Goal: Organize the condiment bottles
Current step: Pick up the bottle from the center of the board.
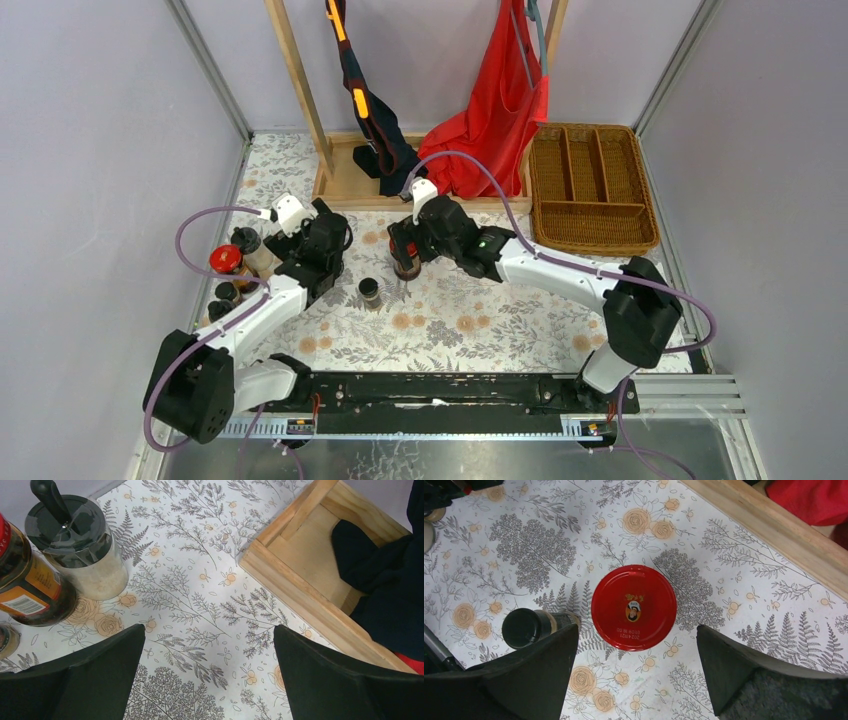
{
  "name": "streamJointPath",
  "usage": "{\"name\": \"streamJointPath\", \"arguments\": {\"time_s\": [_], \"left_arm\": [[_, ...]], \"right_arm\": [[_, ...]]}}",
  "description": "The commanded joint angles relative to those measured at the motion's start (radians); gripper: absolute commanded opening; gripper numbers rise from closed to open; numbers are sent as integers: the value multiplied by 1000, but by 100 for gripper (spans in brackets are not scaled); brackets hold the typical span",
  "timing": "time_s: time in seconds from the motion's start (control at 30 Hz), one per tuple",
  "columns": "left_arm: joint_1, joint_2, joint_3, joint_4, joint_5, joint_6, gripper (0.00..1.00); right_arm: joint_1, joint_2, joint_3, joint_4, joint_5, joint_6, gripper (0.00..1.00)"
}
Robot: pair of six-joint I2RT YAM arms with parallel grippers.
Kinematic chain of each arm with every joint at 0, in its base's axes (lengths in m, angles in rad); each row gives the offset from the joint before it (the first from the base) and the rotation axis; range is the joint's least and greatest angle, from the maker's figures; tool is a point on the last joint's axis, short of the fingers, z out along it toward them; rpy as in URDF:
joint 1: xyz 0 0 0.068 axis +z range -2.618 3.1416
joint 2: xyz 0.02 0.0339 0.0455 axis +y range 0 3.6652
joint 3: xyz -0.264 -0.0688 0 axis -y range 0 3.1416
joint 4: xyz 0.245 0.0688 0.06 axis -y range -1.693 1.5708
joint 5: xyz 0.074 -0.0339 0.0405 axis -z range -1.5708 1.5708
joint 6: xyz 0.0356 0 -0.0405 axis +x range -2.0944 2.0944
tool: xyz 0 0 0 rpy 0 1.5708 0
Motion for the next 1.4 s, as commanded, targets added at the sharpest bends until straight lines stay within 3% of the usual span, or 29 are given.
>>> {"name": "streamJointPath", "arguments": {"time_s": [0.0,0.6,1.07,1.37], "left_arm": [[14,8,-6,61,16,-29,100],[28,34,-2,65,68,-36,100],[43,41,-2,63,95,-47,100],[45,45,1,66,105,-47,100]], "right_arm": [[16,20,70,3,28,-24,95],[57,114,62,81,128,-61,94],[75,159,74,116,170,-74,83],[81,162,76,125,193,-78,84]]}}
